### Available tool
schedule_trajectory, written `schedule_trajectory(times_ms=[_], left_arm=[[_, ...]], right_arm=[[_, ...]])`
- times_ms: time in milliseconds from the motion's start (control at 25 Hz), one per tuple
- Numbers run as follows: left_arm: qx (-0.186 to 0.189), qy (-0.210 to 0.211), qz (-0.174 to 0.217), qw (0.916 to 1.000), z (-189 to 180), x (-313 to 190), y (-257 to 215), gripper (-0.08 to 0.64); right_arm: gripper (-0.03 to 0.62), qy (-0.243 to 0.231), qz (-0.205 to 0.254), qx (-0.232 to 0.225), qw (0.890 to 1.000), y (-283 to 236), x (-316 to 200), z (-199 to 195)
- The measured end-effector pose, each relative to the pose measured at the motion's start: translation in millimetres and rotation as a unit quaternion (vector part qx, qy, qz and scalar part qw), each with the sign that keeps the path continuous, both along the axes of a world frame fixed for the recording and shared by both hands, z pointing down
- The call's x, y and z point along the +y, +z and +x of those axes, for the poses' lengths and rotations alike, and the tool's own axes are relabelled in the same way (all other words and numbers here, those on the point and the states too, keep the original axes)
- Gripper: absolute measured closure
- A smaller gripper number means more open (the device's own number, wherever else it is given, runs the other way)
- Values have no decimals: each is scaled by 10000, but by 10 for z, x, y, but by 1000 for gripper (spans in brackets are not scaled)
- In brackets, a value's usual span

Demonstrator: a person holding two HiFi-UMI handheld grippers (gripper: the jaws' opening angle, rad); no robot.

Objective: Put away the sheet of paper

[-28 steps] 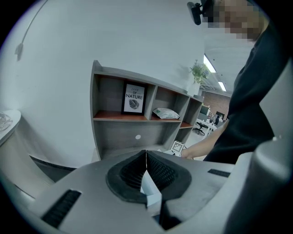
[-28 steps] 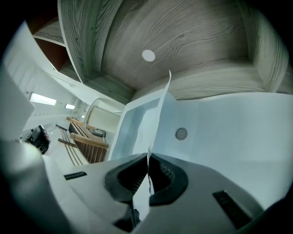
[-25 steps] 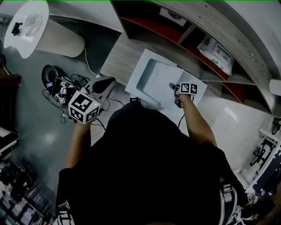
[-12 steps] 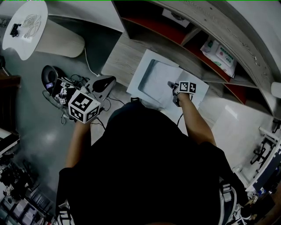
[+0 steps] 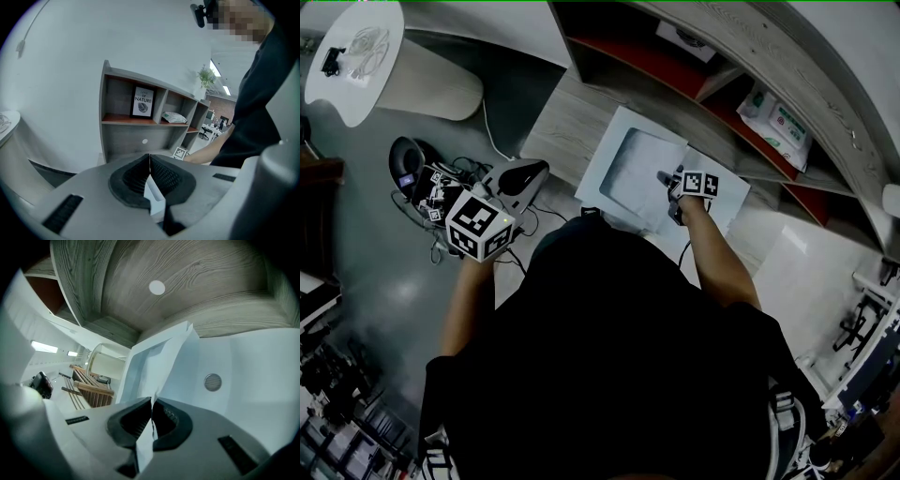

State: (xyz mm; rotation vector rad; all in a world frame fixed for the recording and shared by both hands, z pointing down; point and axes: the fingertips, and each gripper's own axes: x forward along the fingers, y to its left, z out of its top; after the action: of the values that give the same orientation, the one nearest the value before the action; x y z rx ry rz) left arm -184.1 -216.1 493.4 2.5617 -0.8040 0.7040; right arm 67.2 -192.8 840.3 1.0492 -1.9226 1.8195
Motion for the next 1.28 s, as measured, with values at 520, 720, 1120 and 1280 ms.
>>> schedule_trajectory(times_ms=[520, 720, 1120, 1280], left_arm=[[-57, 71, -78, 9999, -89, -48, 36, 540], [-44, 109, -99, 9999, -118, -78, 38, 540], [-25, 156, -148, 9998, -179, -113, 79, 540], [-16, 181, -153, 9997, -198, -125, 94, 540]], right_arm=[[578, -97, -12, -71, 9999, 31, -82, -230], [578, -120, 13, -73, 9999, 16, -123, -308], [578, -5, -29, -116, 9999, 34, -171, -398], [578, 90, -69, -167, 9998, 34, -184, -430]])
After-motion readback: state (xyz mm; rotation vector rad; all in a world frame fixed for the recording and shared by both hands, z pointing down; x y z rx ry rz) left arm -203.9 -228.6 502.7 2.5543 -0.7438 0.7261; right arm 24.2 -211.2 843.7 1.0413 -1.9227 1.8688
